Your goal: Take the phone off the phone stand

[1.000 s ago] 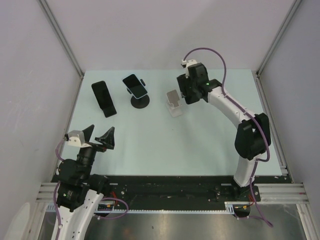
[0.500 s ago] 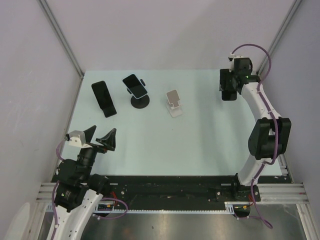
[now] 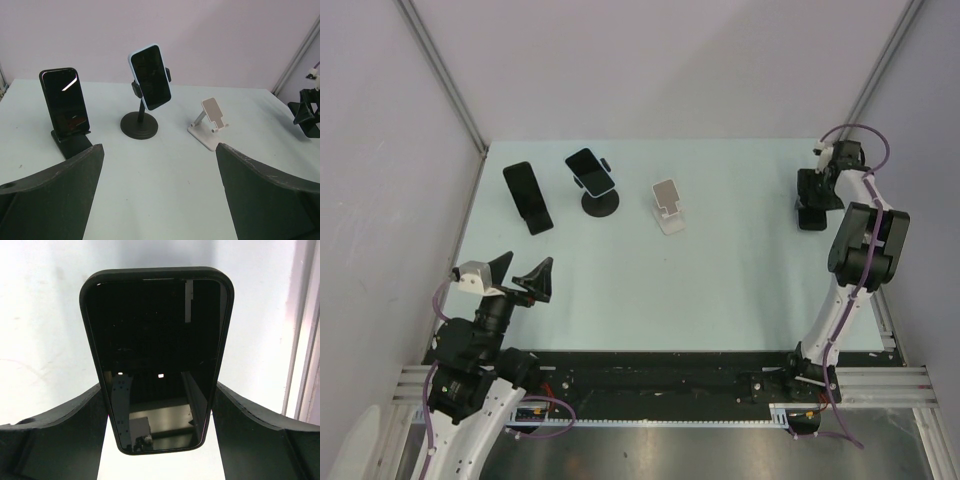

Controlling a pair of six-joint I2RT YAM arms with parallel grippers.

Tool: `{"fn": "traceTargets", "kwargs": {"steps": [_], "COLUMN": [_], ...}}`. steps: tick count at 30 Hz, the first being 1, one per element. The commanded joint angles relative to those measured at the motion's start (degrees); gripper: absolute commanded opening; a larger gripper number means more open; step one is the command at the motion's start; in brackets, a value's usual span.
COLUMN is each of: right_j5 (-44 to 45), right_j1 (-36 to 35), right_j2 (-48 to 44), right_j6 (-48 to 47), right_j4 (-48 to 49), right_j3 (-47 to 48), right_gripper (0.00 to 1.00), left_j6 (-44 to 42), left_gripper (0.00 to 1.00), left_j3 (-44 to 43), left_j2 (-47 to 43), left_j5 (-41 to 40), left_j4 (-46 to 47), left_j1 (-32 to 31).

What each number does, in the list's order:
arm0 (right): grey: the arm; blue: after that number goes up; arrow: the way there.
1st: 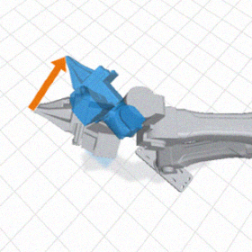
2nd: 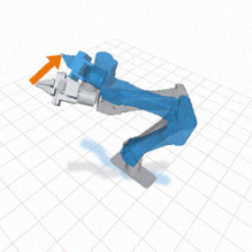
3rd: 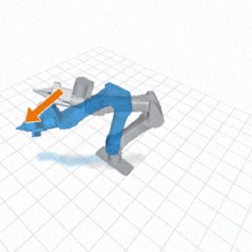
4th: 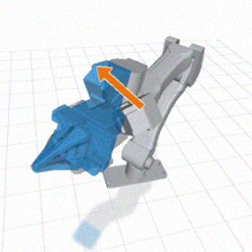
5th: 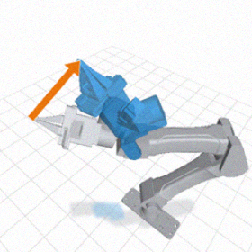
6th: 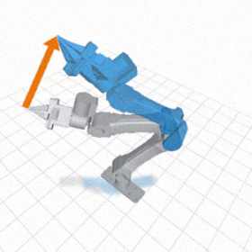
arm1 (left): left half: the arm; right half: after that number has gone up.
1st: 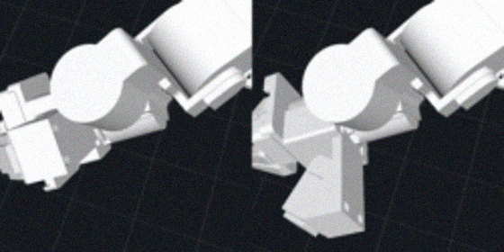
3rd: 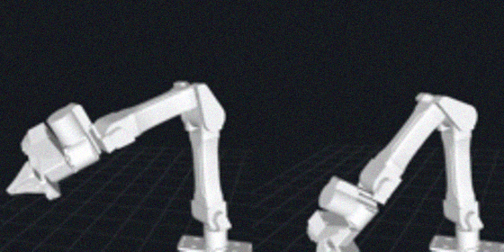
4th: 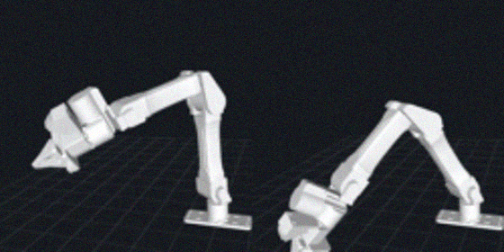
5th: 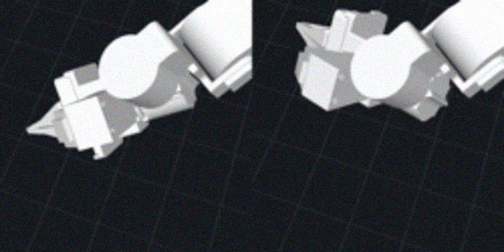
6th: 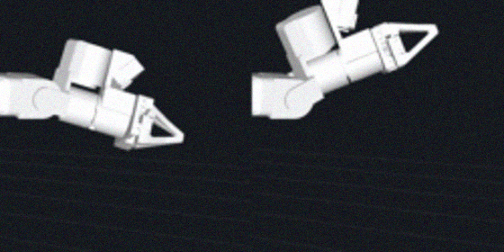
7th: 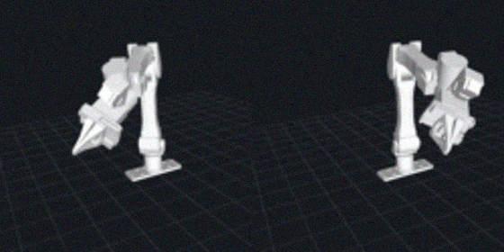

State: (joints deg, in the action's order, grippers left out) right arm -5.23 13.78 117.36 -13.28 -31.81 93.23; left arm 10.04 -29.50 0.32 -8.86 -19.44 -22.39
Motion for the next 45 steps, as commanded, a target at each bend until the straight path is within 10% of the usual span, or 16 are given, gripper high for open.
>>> {"fn": "traceTargets", "kwargs": {"steps": [1,16,32,45], "right_j5": [-3.6,-4.3,-6.3,-2.1], "right_j1": [3.0,4.1,4.2,1.3], "right_j2": [2.6,17.2,18.7,3.1], "right_j6": [-4.3,-10.0,-10.0,-1.9], "right_j4": [1.3,-1.7,-1.7,11.3], "right_j3": [7.2,18.7,18.2,8.8], "right_gripper": [0.15,0.34,0.98,1.00], "left_j6": [-0.6,-1.8,-2.0,-1.6], "left_gripper": [1.00,1.00,1.00,1.00], "left_j3": [-2.1,-2.6,-2.6,-2.4], "left_j2": [-6.6,-0.9,-0.8,-1.9], "left_j5": [-0.3,1.0,1.4,1.6], "left_j4": [0.7,0.6,0.6,0.6], "left_j1": [-0.3,0.8,1.8,1.8]}}
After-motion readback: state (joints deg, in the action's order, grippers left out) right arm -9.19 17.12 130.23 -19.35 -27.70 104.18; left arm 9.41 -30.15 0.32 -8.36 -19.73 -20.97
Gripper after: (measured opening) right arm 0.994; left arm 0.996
